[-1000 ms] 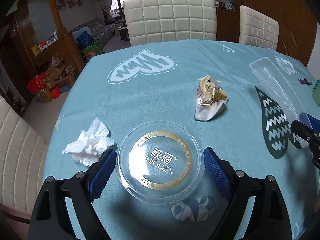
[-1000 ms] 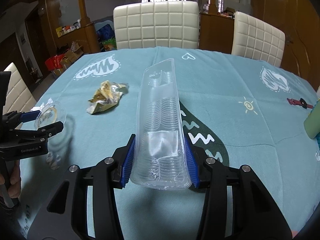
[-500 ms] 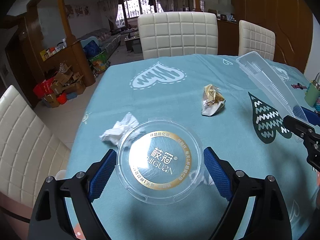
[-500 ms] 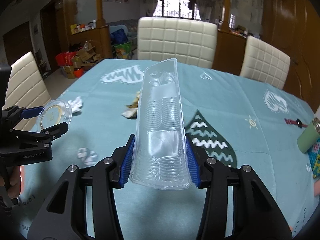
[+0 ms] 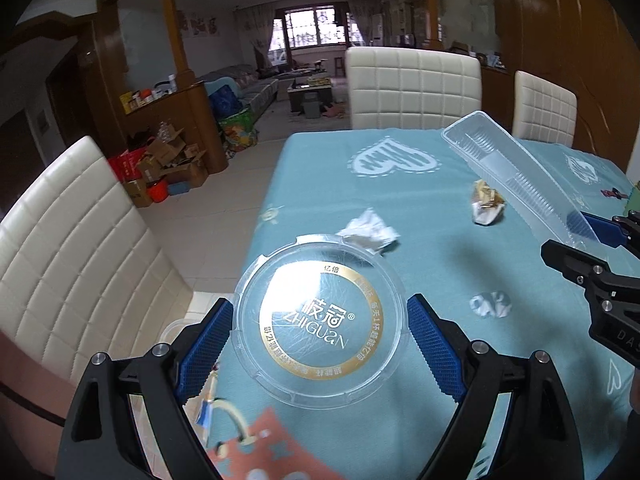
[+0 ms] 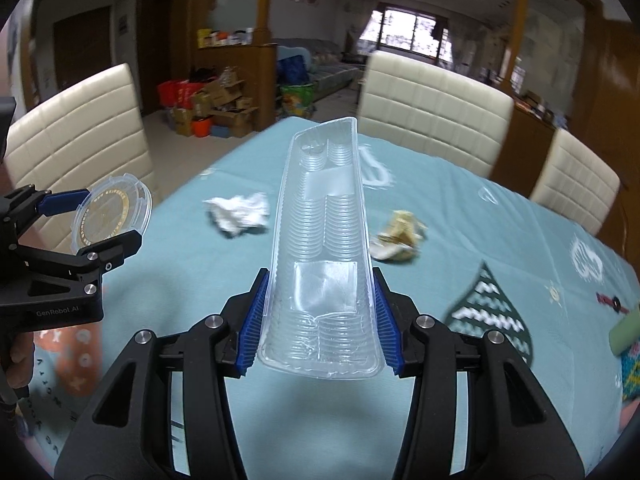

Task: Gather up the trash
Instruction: 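Carry the round lid and clear tray to the clear bin and release both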

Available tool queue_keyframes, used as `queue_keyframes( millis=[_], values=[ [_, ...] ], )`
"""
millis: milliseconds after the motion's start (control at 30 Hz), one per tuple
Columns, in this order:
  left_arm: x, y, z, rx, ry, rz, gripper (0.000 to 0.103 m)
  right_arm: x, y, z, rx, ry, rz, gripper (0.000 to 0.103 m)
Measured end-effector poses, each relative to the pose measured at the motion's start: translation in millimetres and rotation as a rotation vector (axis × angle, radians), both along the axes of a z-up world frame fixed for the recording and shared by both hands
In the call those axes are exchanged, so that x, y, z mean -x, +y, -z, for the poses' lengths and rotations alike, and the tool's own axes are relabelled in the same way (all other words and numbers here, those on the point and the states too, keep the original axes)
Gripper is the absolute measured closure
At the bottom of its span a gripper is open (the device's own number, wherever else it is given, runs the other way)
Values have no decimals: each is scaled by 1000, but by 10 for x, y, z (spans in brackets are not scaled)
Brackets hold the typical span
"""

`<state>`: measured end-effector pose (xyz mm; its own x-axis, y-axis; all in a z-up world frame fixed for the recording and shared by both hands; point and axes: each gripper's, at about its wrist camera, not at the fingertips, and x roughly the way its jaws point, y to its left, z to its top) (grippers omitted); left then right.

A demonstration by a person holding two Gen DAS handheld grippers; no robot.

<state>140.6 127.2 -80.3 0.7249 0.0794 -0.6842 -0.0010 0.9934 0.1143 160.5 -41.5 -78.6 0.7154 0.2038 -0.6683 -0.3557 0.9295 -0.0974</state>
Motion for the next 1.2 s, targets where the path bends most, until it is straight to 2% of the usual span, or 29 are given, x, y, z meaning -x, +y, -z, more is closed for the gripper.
queue_keyframes(
  millis=[200,400,500,600,700,1100,1200],
  values=[
    [186,522,1,-2,-13,-79,17,34,558,53,16,10,-87,52],
    [280,1022,124,-14,-9,-172,17,42,1107,102,43,9,-158,52],
    [245,1232,221,-10,14,-212,17,10,1323,125,51,12,-181,52],
    [198,1469,373,-9,76,-272,16,28,1523,158,60,13,-211,52],
    [216,1615,495,2,96,-285,16,37,1689,220,74,21,-238,52],
    [345,1941,722,62,81,-309,16,-36,2089,486,113,66,-273,52],
    [387,2020,761,131,59,-281,16,-62,2162,531,122,74,-274,52]
  ],
)
